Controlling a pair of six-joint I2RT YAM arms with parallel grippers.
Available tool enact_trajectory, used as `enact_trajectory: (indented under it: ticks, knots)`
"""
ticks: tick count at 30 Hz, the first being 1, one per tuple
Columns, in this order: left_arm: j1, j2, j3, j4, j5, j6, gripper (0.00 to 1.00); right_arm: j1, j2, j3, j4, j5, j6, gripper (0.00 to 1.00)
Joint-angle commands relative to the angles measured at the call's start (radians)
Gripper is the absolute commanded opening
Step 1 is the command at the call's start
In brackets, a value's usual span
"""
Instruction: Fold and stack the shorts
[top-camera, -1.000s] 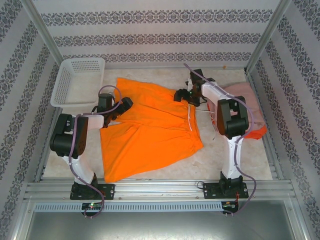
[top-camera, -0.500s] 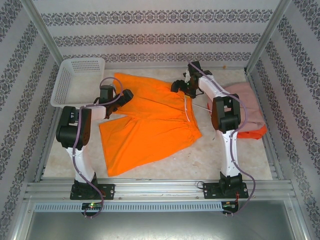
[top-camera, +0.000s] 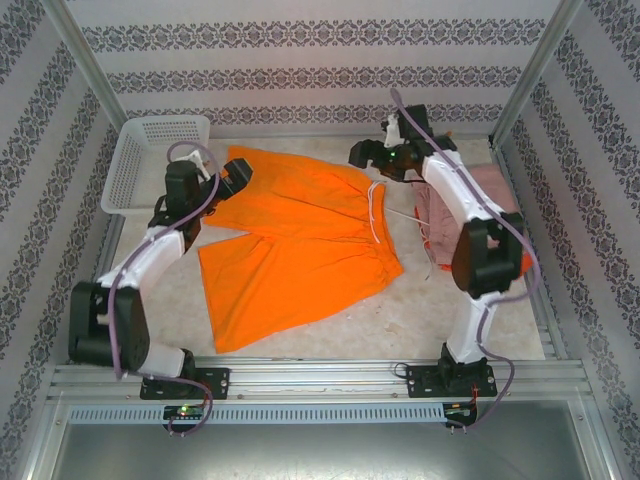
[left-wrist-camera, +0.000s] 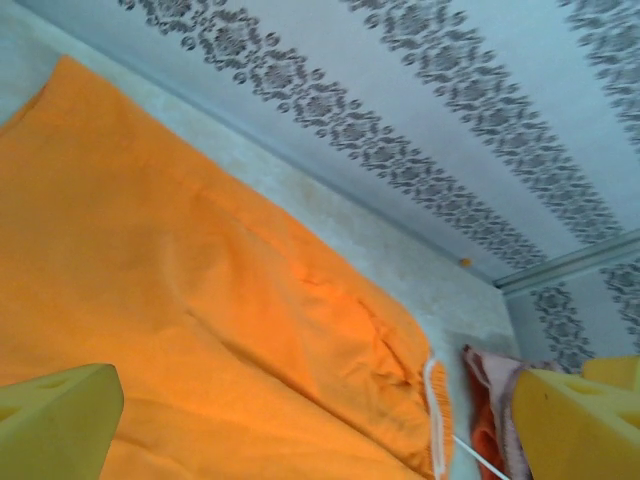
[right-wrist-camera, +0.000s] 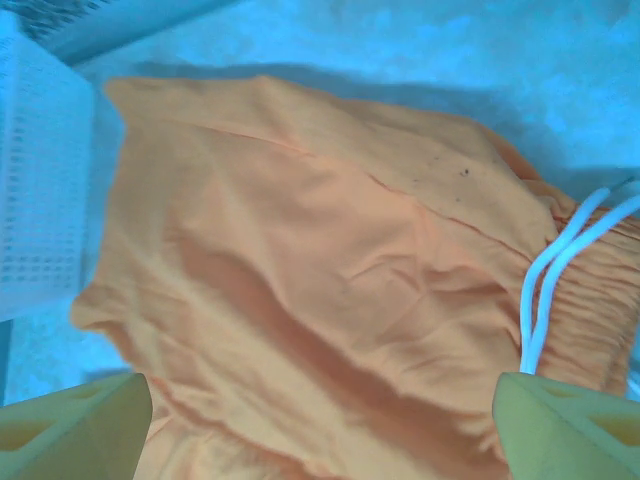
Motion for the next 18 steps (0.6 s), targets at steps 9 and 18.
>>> enact_trajectory:
  ticks: [9, 18]
  knots:
    - [-0.05, -0.481, -0.372, -0.432, -0.119, -0.057, 0.99, 0.021, -0.457, -0.601, 0.13, 0.102, -0.01, 0.89]
    - [-0.084, -0.613, -0.52, -0.481, -0.131, -0.097, 0.99, 0.032, -0.579, -0.924, 0.272, 0.087, 0.064, 0.88]
